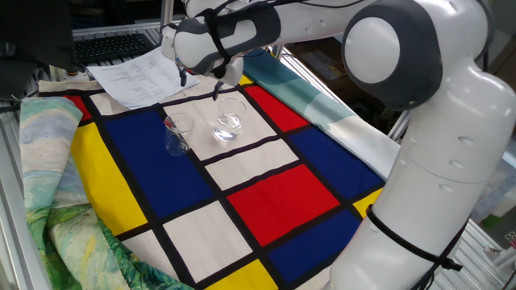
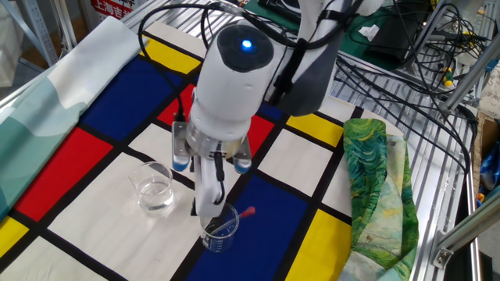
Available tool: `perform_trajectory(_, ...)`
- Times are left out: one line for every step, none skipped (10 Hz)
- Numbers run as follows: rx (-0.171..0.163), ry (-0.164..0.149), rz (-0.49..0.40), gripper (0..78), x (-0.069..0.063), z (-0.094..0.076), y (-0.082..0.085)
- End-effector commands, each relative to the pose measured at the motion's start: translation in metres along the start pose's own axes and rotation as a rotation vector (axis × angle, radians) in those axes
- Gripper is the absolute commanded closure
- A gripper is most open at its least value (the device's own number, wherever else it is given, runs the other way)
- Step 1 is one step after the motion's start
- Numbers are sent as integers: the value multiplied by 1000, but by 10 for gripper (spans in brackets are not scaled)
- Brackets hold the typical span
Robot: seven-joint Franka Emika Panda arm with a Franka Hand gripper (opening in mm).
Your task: Transfer liquid using a dropper
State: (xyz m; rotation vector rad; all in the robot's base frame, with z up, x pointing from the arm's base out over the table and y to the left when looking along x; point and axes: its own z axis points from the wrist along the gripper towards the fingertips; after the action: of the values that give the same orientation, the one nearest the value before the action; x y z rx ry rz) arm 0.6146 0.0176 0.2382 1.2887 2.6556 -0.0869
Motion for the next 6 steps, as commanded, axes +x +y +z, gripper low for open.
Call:
perform_trajectory(-7,3,7,1,7,-3,8)
perform_trajectory(-7,3,6,1,7,-3,8)
perform_trajectory(-5,-1,2,1,7,-3,8)
perform_trajectory(-4,-4,-1,1,7,-3,8)
perform_trajectory(-5,-11,-21,1,7,-3,8)
perform_trajectory(-8,-3,-42,1,7,-3,8)
